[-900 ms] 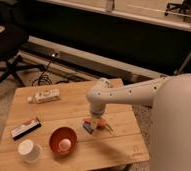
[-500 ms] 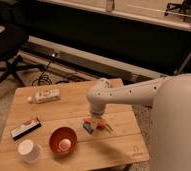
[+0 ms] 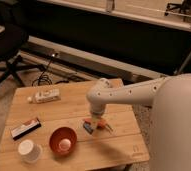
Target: Place the ceramic cup in the ceramic bowl
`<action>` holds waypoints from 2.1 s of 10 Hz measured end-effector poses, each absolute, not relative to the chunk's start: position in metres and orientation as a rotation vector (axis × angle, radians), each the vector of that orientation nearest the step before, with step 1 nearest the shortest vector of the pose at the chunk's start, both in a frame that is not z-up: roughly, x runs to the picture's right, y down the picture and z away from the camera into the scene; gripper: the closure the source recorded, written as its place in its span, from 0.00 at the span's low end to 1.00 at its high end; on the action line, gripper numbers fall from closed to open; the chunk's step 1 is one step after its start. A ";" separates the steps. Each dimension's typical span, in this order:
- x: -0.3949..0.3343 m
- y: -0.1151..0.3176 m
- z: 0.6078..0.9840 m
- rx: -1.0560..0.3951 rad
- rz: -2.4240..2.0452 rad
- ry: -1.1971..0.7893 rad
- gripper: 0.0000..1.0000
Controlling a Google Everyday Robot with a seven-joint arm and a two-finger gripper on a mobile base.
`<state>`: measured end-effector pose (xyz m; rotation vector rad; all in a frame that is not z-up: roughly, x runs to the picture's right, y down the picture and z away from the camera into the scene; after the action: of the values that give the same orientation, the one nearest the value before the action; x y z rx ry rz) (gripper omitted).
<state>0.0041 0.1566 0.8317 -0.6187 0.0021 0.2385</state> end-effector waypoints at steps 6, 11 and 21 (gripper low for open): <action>0.004 0.157 0.832 -0.619 0.236 0.001 0.20; -0.116 0.142 0.777 -0.545 -0.042 -0.131 0.20; -0.308 0.267 0.629 -0.523 -0.622 -0.469 0.20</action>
<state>-0.3084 0.2675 0.6287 -0.5226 -0.4691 -0.6222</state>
